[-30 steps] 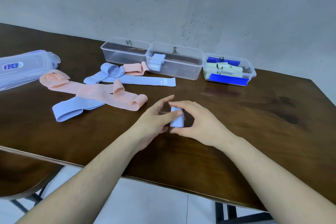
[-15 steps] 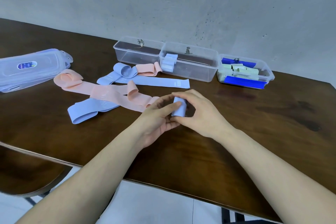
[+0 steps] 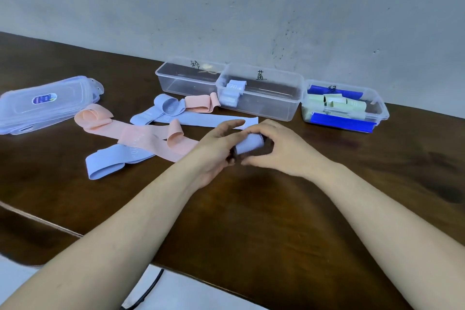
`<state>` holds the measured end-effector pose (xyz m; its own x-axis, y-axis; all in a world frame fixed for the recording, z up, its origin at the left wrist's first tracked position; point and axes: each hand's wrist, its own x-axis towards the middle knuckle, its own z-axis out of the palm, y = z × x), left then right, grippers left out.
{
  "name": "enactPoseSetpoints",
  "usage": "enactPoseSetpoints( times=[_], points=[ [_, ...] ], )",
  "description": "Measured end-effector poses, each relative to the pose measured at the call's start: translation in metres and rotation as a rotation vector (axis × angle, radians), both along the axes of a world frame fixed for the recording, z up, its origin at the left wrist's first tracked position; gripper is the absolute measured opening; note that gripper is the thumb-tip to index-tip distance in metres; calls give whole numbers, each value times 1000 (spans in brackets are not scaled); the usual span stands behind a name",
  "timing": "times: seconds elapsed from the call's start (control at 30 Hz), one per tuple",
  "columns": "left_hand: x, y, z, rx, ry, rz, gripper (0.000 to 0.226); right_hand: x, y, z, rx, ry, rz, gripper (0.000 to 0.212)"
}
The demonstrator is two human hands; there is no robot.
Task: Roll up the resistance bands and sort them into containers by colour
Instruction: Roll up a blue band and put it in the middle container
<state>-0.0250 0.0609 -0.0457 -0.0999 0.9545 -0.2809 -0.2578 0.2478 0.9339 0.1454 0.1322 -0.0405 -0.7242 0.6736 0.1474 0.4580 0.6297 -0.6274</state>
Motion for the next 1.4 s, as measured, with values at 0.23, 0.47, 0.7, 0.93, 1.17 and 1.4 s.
enactPoseSetpoints(
  times=[0.23,0.47,0.7,0.93,1.17,1.4],
  points=[
    [13,19,13,7,147,6,27,18,28,-8,50,102,41,45],
    [29,34,15,26,225,40,31,32,47,-6,42,78,66,34],
    [32,43,20,67,257,54,12,33,56,-2,65,168,65,27],
    [-1,63,34,157,552,82,9,12,74,17,-29,159,-26,26],
    [-57,96,63,272,903,-205,26,-28,97,41,-112,195,-163,29],
    [-94,138,65,336,947,-275,23,-56,118,47,-149,139,-256,29]
  ],
)
